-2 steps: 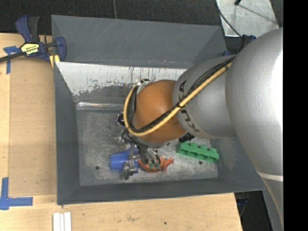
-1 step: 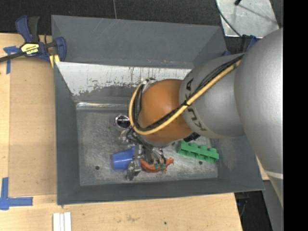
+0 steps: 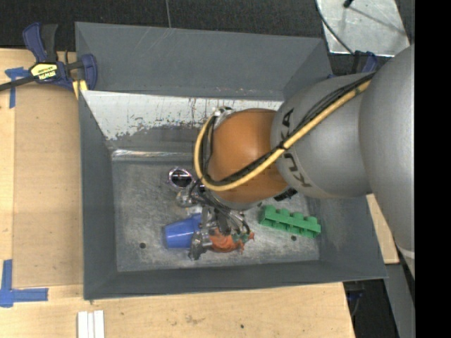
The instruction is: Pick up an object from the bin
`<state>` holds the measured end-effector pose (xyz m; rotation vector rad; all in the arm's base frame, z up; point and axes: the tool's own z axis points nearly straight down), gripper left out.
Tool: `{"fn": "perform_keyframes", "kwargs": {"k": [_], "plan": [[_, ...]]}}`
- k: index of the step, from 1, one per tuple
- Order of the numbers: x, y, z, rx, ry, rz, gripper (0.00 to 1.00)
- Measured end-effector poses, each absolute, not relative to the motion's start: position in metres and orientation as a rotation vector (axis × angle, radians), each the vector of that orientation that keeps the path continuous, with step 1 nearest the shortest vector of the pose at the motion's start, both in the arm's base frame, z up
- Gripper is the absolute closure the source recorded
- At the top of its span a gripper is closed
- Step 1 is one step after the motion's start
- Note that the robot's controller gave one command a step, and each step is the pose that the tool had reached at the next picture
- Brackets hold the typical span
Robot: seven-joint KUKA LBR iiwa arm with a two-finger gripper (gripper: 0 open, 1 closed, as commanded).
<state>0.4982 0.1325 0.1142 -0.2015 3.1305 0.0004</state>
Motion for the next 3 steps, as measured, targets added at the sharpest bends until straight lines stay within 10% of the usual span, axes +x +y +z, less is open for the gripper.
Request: {"fn": "perform_keyframes", "kwargs": {"k": [1, 2, 3], "plan": [[0.5002, 0.1273, 0.072, -0.254, 3.13, 0.001, 0.0], [0.4997, 0.1268, 0.0743, -0.245, 3.121, 0.005, 1.0], [0.4997, 0.1268, 0.0743, -0.246, 3.121, 0.005, 1.0]]}}
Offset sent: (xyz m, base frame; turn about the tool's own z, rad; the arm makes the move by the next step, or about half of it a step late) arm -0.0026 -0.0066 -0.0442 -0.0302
